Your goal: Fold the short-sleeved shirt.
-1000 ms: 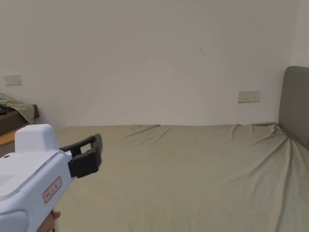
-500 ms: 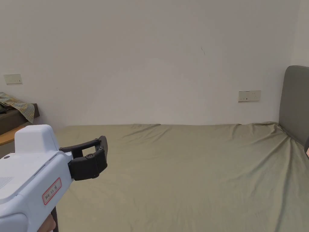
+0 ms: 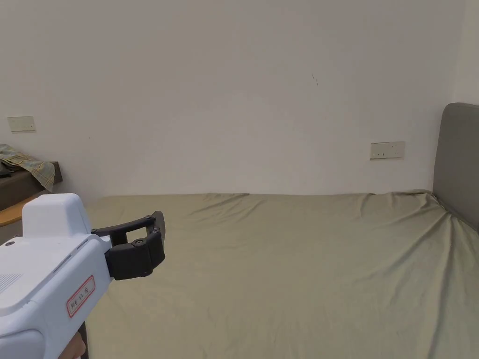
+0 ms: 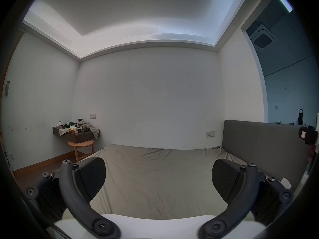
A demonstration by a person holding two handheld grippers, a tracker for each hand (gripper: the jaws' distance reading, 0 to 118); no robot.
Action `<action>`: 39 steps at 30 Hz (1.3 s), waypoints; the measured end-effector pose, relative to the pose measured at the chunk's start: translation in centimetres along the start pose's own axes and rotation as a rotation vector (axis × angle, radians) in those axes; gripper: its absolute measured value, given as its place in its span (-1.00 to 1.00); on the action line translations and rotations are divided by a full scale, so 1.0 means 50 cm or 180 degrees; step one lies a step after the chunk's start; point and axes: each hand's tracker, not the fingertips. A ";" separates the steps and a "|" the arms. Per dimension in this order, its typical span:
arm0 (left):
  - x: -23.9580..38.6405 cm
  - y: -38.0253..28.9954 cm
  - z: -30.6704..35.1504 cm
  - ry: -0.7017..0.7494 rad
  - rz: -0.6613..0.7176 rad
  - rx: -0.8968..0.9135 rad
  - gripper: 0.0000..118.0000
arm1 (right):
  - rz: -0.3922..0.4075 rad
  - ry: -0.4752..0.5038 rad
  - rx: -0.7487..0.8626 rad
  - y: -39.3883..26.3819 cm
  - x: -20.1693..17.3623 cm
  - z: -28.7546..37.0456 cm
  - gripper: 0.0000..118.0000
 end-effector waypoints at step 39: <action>0.008 -0.002 -0.010 0.0025 -0.0080 -0.0075 1.00 | 0.0099 -0.0079 0.0061 -0.002 -0.005 -0.007 1.00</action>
